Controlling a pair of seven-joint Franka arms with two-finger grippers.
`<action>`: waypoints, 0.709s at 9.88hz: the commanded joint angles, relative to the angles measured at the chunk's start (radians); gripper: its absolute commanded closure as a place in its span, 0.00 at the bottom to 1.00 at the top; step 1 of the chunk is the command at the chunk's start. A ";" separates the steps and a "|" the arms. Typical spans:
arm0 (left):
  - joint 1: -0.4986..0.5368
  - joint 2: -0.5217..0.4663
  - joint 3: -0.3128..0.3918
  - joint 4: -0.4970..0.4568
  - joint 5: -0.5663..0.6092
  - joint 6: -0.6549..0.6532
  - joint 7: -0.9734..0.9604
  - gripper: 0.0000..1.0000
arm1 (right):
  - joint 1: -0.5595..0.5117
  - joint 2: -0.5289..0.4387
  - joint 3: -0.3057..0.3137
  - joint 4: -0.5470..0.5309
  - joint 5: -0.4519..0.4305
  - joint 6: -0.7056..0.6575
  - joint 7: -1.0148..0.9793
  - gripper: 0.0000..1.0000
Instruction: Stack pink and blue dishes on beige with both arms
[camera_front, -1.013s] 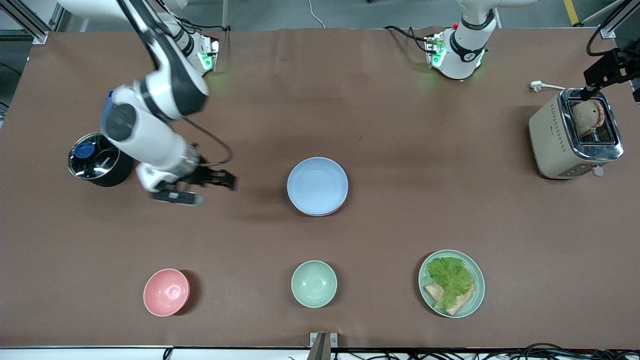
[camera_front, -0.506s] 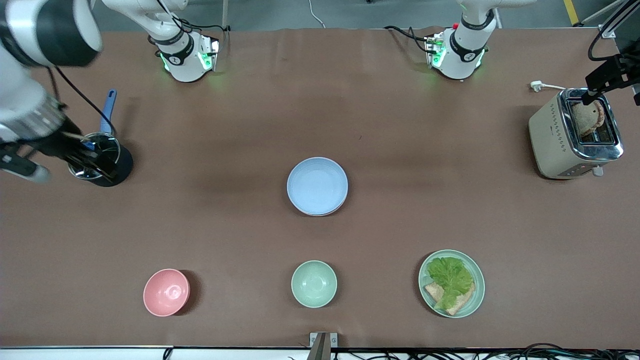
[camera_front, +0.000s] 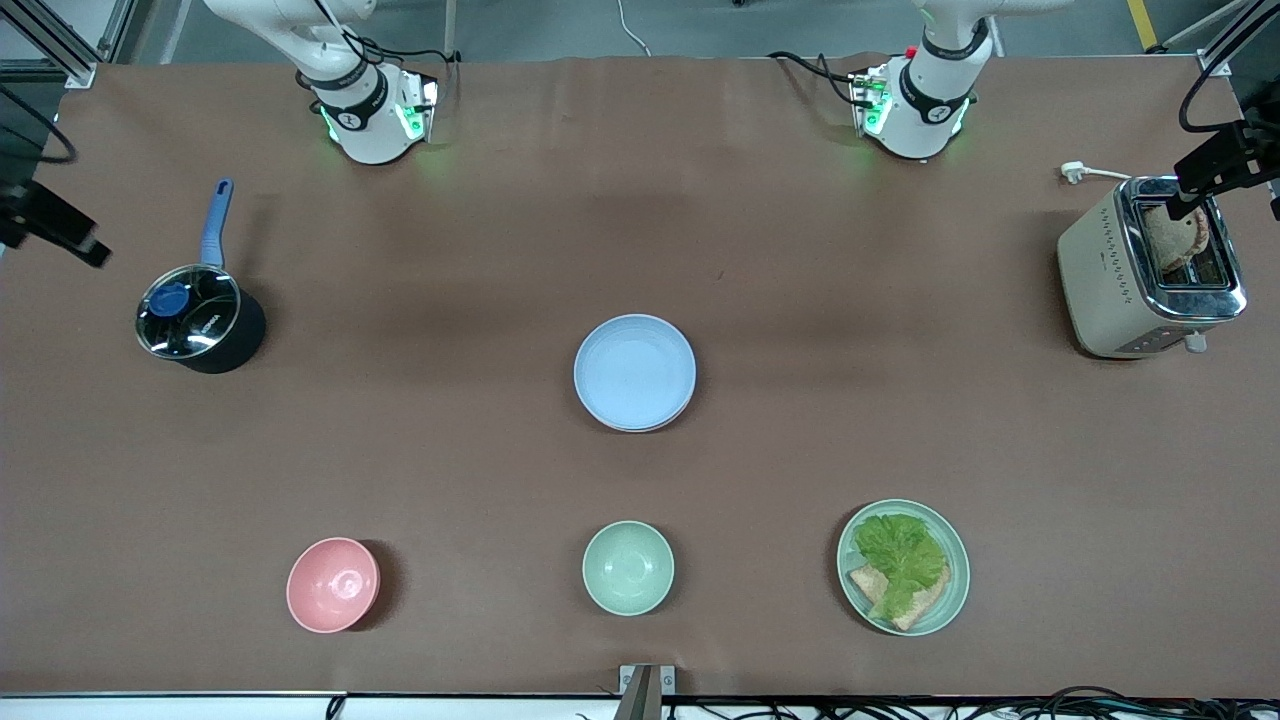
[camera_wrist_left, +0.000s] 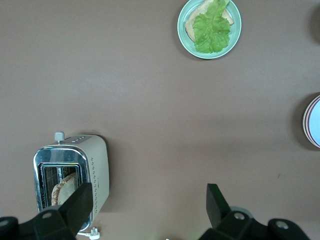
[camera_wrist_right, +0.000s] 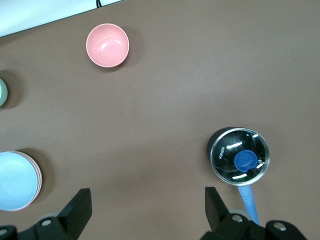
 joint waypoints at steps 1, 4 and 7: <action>0.004 0.015 -0.004 -0.011 -0.014 -0.022 -0.004 0.00 | 0.011 0.037 -0.011 0.052 0.003 -0.037 -0.053 0.00; 0.005 0.012 -0.003 -0.021 -0.068 -0.020 -0.042 0.00 | 0.010 0.036 -0.011 0.047 0.002 -0.083 -0.053 0.00; 0.005 0.013 -0.003 -0.024 -0.059 -0.019 -0.042 0.00 | 0.017 0.036 -0.003 0.049 -0.052 -0.097 -0.055 0.00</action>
